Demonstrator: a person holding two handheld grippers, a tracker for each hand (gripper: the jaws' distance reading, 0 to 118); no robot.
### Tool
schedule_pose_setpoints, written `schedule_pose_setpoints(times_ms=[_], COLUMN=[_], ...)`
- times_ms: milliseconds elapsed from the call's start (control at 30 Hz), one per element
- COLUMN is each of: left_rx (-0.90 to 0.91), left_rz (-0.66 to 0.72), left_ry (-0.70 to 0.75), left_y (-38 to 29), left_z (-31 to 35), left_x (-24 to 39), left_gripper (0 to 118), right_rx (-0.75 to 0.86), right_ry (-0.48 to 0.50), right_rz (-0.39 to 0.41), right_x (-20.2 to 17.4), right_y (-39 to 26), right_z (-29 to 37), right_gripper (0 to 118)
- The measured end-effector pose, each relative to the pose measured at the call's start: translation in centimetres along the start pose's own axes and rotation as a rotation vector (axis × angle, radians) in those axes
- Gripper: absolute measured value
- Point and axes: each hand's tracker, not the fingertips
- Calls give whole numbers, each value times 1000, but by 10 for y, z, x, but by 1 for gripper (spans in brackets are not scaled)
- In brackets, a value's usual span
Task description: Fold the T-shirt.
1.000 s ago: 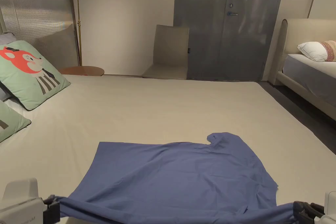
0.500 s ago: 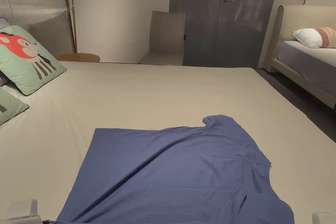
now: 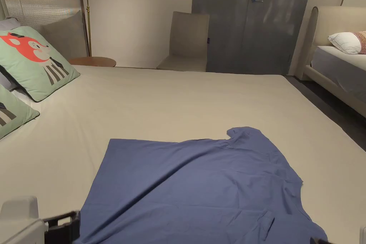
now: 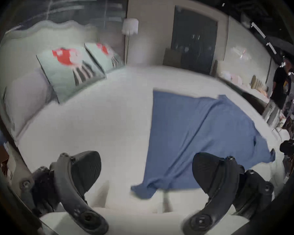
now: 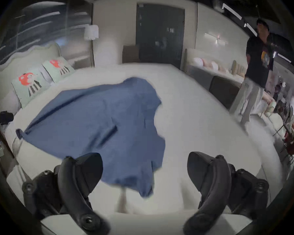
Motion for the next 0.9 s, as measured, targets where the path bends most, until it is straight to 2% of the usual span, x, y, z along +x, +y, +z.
schedule_pose_setpoints(times_ms=[100, 167, 200, 233, 267, 300, 333, 367, 533, 700, 733, 767, 800, 833, 867, 900], left_rx=[115, 179, 204, 228, 247, 257, 262, 273, 225, 41, 8, -45, -101, -149, -185, -154], left_rz=[-16, -20, -23, -26, -33, -38, -36, -31, 2, -19, -9, 1, 23, 39, 46, 32], left_ry=[10, -17, -24, -28, -35, -35, -30, -15, -38, -47, -48, -51, -51, -47, -62, -30], left_y=[24, 35, 39, 41, 42, 42, 42, 41, 31, 12, 7, 1, -6, -11, -19, -26], left_z=[21, 33, 38, 44, 48, 50, 52, 53, 48, 27, 22, 15, 8, 2, -5, -8], left_x=[12, 21, 25, 29, 33, 35, 38, 40, 40, 27, 23, 18, 13, 9, 4, 1], left_gripper=[108, 105, 100, 85, 64, 32, 0, 0, 0, 0, 7, 28, 61, 103, 110, 105], right_rx=[173, 263, 309, 343, 369, 380, 387, 393, 389, 318, 302, 287, 277, 264, 252, 243], right_ry=[-55, -69, -67, -56, -49, -43, -41, -50, -37, -32, -29, -29, -30, -31, -30, -31], right_rz=[15, -10, -29, -47, -64, -85, -99, -104, -105, -107, -112, -116, -116, -113, -112, -112], right_x=[-15, -23, -27, -29, -31, -33, -36, -39, -46, -45, -45, -44, -44, -43, -43, -42], right_y=[25, 37, 41, 43, 46, 47, 48, 48, 46, 33, 30, 27, 23, 20, 17, 14], right_z=[20, 29, 34, 38, 39, 41, 43, 43, 42, 30, 28, 26, 25, 23, 21, 20], right_gripper=[106, 105, 101, 87, 70, 48, 15, 1, 0, 0, 0, 0, 0, 0, 0, 0])
